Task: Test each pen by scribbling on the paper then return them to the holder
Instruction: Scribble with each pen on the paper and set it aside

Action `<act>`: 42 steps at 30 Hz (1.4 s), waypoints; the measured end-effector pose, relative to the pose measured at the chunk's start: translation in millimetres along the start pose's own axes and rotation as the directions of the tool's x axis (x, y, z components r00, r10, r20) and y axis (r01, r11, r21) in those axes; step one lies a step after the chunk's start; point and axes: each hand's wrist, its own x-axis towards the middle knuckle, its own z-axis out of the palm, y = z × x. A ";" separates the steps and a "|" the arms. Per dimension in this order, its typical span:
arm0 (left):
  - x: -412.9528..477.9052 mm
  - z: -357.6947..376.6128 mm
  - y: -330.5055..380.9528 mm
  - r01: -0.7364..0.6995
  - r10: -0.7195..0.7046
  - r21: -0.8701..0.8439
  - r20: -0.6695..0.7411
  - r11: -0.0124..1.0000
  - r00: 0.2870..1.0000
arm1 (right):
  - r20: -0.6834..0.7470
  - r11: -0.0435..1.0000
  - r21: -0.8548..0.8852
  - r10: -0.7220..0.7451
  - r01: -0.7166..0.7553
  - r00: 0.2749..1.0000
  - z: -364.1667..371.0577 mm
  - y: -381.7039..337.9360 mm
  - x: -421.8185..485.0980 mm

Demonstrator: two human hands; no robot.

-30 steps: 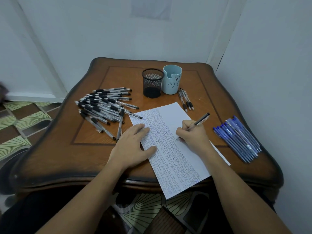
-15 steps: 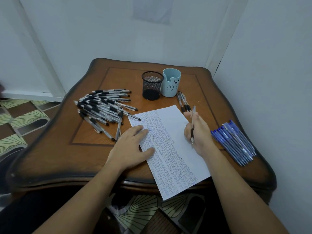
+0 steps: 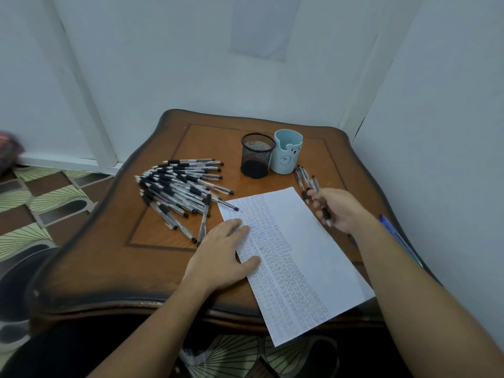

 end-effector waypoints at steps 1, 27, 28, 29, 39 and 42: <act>0.0 -0.1 -0.2 -0.003 0.003 0.002 -0.002 1.000 1.000 | -0.079 0.993 -0.119 -0.036 0.026 0.996 -1.8 -7.6 10.9; 1.0 1.5 -2.8 -0.026 0.025 -0.016 -0.041 1.000 0.999 | 0.342 0.599 -0.567 -0.455 0.566 0.822 82.7 -10.9 21.3; 0.9 1.4 -2.4 -0.027 0.025 -0.024 -0.050 0.999 0.998 | 0.372 0.636 -0.514 -0.440 0.576 0.817 95.8 -10.1 15.0; 0.4 1.3 -2.1 -0.025 0.023 -0.032 -0.056 0.999 0.998 | 0.381 0.669 -0.475 -0.429 0.572 0.819 106.7 -7.8 11.5; -4.2 2.9 -3.6 -0.014 0.014 -0.004 -0.096 1.000 0.995 | 0.292 0.740 -0.391 -0.465 0.548 0.836 120.7 -1.0 0.1; -4.6 2.6 -4.0 -0.015 0.016 0.008 -0.088 1.000 0.996 | 0.169 0.880 -0.127 -0.436 0.459 0.884 98.4 -9.8 -7.3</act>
